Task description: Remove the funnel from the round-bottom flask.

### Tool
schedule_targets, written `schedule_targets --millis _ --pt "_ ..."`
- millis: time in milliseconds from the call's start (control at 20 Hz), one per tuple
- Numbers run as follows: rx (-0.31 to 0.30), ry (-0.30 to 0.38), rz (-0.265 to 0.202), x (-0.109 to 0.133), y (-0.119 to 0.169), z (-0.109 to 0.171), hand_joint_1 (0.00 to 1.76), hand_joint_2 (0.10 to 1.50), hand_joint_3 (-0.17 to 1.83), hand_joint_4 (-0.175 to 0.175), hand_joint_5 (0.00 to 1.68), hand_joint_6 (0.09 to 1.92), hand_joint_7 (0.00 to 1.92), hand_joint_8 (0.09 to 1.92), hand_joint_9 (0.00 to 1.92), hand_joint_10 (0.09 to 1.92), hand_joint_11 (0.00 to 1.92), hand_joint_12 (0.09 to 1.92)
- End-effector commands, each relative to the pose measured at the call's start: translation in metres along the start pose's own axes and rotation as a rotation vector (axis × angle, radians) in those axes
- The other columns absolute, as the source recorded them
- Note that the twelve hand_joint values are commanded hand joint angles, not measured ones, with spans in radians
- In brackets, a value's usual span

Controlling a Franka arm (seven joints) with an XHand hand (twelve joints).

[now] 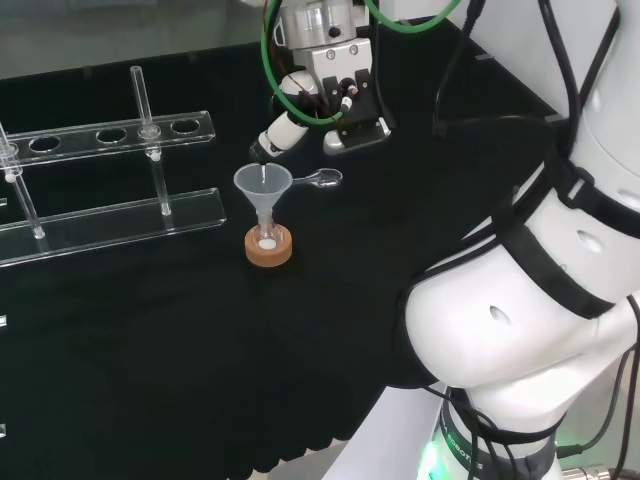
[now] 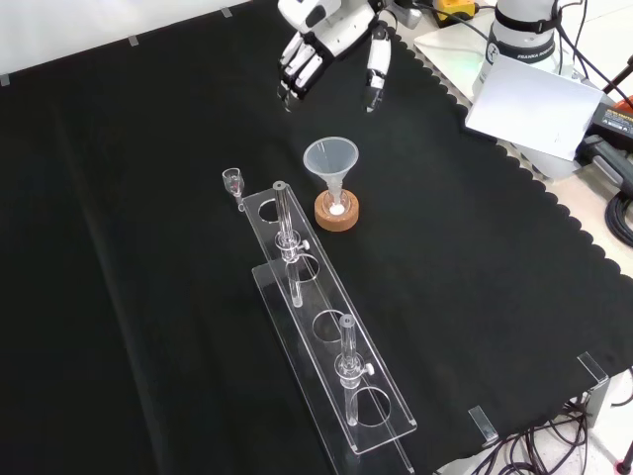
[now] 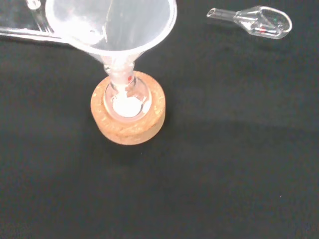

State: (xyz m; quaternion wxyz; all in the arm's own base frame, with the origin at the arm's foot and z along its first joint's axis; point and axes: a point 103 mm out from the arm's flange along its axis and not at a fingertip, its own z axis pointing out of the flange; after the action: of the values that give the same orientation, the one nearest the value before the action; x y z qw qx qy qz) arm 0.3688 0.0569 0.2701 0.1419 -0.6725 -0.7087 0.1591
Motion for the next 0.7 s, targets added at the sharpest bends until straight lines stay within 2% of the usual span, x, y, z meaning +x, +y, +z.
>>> schedule_targets --millis 50,400,700 --pt "0.067 -0.036 -0.044 0.020 0.015 0.005 0.40 0.86 -0.15 -0.071 0.01 0.09 0.00 0.42 0.41 0.09 0.23 1.48" --pt "0.072 -0.057 -0.072 0.030 0.029 0.012 0.40 0.84 -0.14 -0.072 0.00 0.09 0.00 0.33 0.39 0.09 0.22 1.50" --pt "0.100 -0.114 -0.069 0.035 0.039 0.023 0.40 0.83 -0.12 -0.074 0.00 0.09 0.00 0.27 0.38 0.09 0.21 1.51"
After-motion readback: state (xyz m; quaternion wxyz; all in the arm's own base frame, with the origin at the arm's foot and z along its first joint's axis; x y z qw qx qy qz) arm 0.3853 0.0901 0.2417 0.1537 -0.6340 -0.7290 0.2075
